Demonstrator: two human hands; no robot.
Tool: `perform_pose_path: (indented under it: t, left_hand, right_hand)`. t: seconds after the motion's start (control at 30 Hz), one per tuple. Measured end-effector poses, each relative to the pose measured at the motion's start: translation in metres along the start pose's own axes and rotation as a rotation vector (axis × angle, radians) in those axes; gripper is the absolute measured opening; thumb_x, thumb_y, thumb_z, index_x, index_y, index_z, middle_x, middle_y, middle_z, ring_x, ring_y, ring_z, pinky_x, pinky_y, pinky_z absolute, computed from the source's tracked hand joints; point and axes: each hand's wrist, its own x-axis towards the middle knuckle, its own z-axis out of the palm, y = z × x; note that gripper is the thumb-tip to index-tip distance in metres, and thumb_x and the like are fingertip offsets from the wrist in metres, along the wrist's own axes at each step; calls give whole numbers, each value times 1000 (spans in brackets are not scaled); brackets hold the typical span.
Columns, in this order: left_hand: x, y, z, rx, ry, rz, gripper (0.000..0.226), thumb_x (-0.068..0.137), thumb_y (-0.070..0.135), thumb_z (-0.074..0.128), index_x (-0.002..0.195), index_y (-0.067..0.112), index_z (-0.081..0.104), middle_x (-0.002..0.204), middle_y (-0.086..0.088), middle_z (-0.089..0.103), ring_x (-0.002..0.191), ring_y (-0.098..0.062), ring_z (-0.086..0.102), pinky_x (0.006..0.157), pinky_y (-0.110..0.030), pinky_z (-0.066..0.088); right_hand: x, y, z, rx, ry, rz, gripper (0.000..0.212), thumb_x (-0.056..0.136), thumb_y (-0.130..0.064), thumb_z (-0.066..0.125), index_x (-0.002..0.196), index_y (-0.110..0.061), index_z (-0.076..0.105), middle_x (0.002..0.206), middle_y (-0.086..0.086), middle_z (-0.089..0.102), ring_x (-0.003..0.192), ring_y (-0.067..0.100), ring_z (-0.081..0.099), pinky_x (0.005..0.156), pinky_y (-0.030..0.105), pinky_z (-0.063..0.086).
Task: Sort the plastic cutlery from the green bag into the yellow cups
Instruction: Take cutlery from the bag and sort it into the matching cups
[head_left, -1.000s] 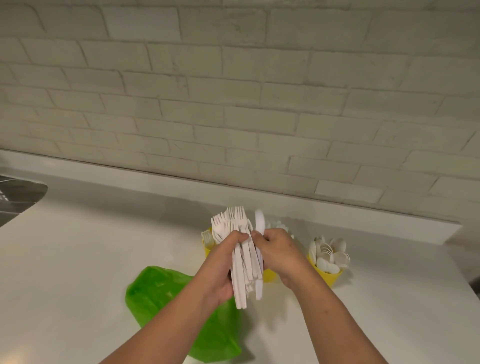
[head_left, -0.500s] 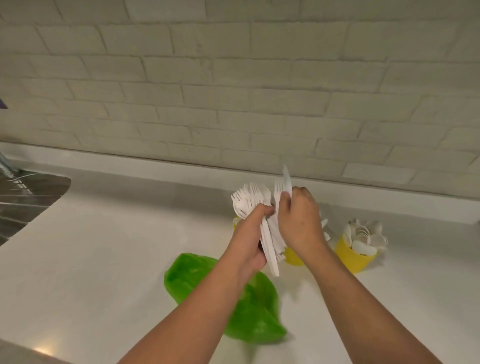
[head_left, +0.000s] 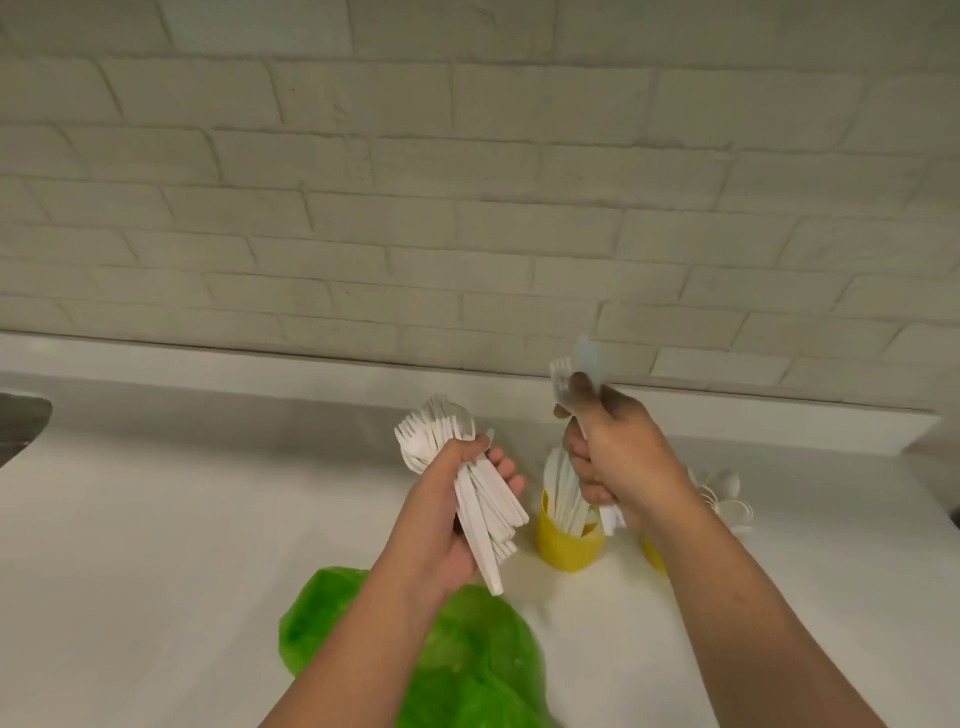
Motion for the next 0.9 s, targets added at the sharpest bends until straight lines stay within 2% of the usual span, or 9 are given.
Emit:
perform_pose_path:
  t: [0.07,0.17,0.23,0.3,0.4,0.5,0.67,0.77,0.9]
  left_hand:
    - [-2,1,3,-9,-2,13,11,81,17,71,86,6,72,82,-8,69,77,-21,68,80,-33,58]
    - [-1,-1,5,55,29,20,30,95,14,59,75,8,80,87,-14,75,79,-25,73,84,-41,58]
    - [-4,-3,5,41,51,28,21,94,14,61,98,4,79,111,-23,73,99,-33,70,103,-49,52]
    - [-1,-3,2,11,67,28,33,92,14,61,118,-3,72,121,-28,70,108,-37,66,112,-51,45]
    - [-4,-1,3,-20,75,28,33,93,14,59,119,-2,71,115,-27,72,104,-37,69,106,-49,50]
    - [-8,1,4,-16,67,54,20,91,12,60,103,5,76,109,-24,73,96,-35,72,95,-45,54]
    - [-10,2,0,32,71,83,25,84,8,64,105,1,75,108,-26,72,92,-36,72,87,-44,57]
    - [-11,1,-2,74,84,76,39,74,10,70,111,-3,74,109,-28,71,94,-37,71,84,-44,57]
    - [-15,2,-3,61,76,73,25,72,10,76,96,2,75,90,-21,69,80,-31,68,76,-39,56]
  right_hand:
    - [-6,9,7,-130,-109,38,36,98,-53,57,84,-22,68,57,-1,42,41,11,29,44,22,21]
    - [-13,24,16,-294,-231,-32,18,96,-40,67,85,-28,72,49,-14,55,35,0,43,38,15,31]
    - [-14,32,20,-315,-212,-91,6,96,-27,69,100,-25,72,54,-16,63,37,-3,50,39,8,32]
    - [-15,37,25,-338,-178,-145,8,94,-26,70,102,-25,72,66,-13,70,44,-5,56,44,8,36]
    - [-13,41,30,-389,-149,-235,9,94,-28,71,103,-28,70,87,-11,77,74,-1,71,64,18,52]
    - [-18,42,33,-323,-153,-265,14,95,-25,71,108,-30,69,93,-14,77,85,-1,72,70,14,51]
    - [-25,39,34,-193,-207,-161,14,99,-22,66,112,-28,69,71,-12,72,47,-5,59,45,8,38]
    - [-25,40,31,-174,-188,-152,12,97,-25,68,109,-25,71,65,-11,68,42,-3,53,43,8,34]
    - [-22,39,30,-136,-122,-66,10,99,-28,64,96,-19,68,50,-10,53,37,3,40,40,20,29]
